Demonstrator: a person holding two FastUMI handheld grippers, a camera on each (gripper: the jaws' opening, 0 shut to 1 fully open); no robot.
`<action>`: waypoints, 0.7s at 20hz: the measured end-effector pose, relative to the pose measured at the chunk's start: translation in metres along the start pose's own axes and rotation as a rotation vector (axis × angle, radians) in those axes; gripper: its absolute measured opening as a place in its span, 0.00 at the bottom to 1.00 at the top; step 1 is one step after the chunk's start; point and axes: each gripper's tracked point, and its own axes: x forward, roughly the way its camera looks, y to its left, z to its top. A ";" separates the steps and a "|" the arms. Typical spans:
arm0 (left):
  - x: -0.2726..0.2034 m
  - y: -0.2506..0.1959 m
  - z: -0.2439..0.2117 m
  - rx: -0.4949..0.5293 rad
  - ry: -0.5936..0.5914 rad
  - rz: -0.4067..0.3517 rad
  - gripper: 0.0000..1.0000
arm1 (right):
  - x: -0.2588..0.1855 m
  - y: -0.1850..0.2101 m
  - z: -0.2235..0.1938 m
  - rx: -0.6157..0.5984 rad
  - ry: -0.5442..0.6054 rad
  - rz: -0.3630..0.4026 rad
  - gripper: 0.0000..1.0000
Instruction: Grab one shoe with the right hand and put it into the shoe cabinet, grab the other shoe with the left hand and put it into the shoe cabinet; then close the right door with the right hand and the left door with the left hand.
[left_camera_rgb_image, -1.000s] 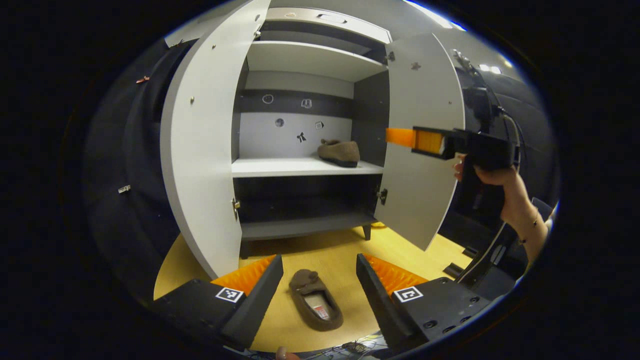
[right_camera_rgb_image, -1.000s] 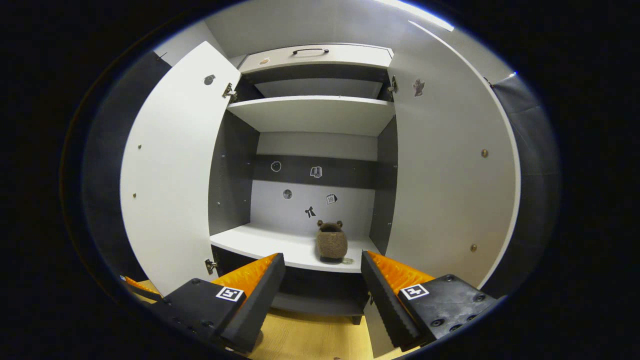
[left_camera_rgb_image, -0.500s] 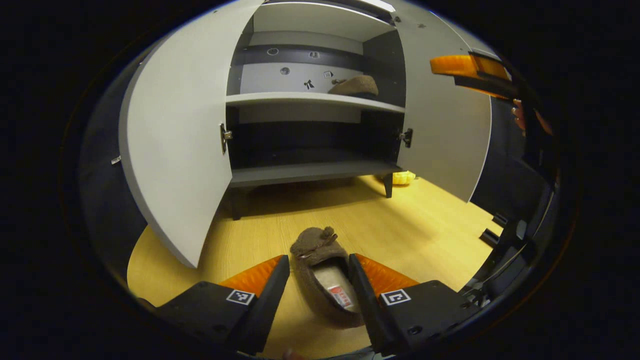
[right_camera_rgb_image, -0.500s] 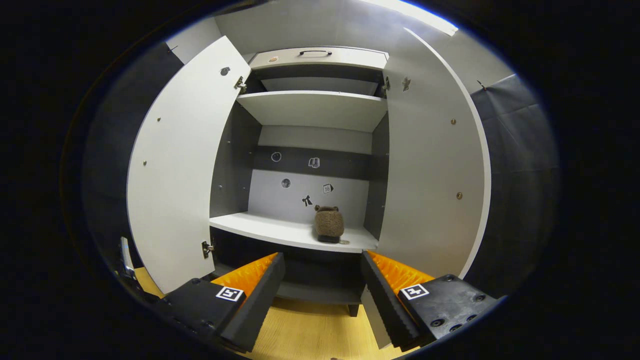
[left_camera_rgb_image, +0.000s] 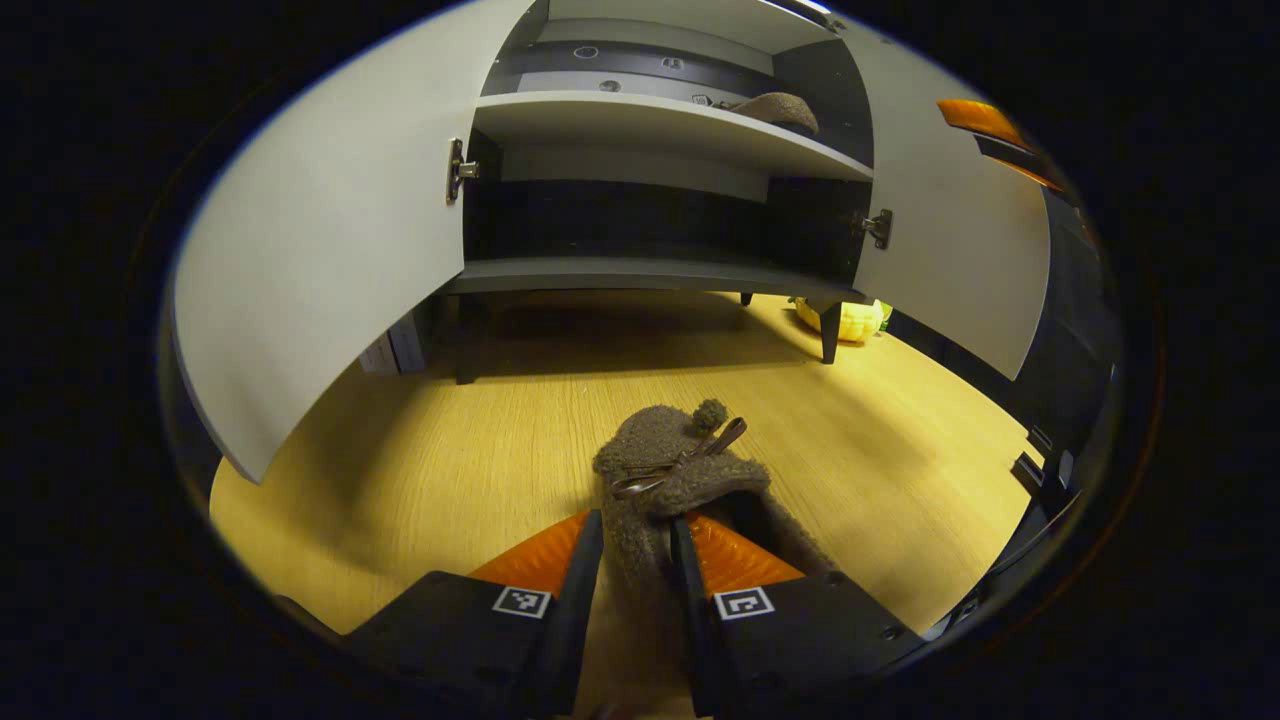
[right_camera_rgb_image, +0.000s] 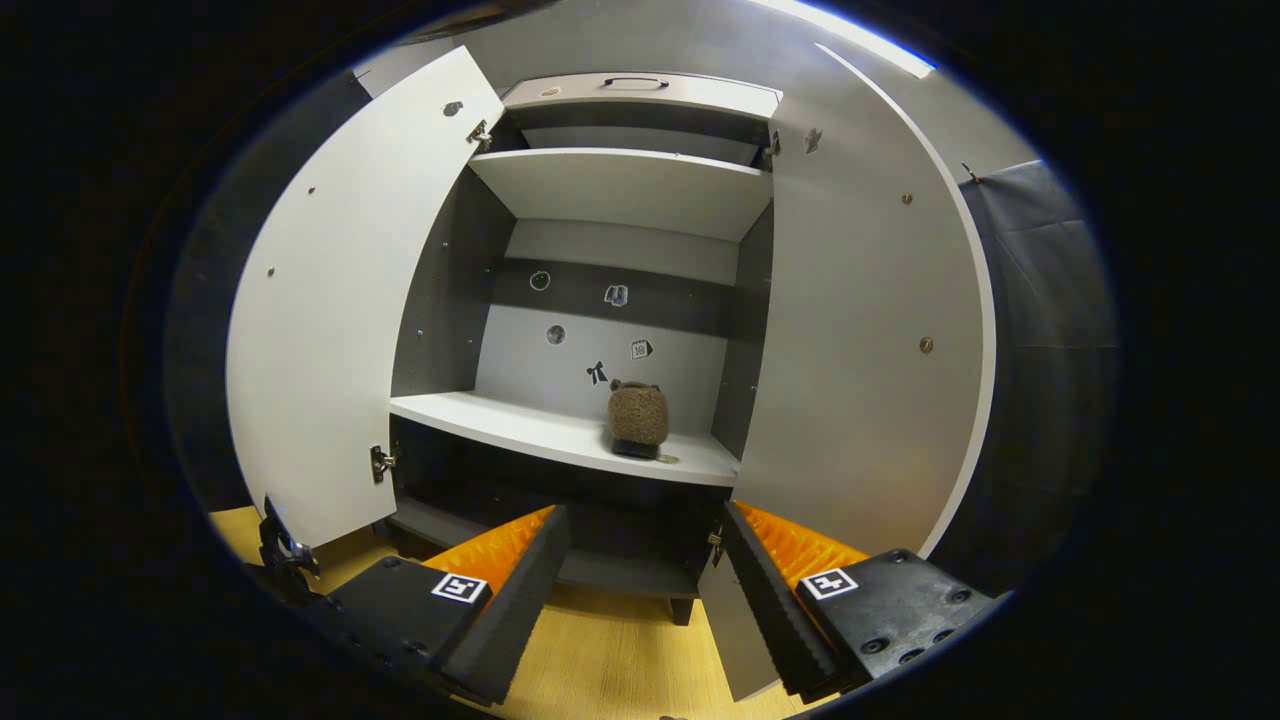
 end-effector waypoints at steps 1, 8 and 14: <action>0.003 -0.001 -0.001 -0.005 0.005 -0.003 0.47 | 0.002 -0.002 -0.004 0.000 0.011 -0.001 0.98; 0.016 0.018 0.001 0.014 0.004 0.089 0.18 | 0.018 -0.005 -0.025 0.008 0.066 0.011 0.98; 0.017 0.009 0.003 0.116 0.011 0.090 0.05 | 0.022 0.003 -0.023 0.007 0.069 0.044 0.98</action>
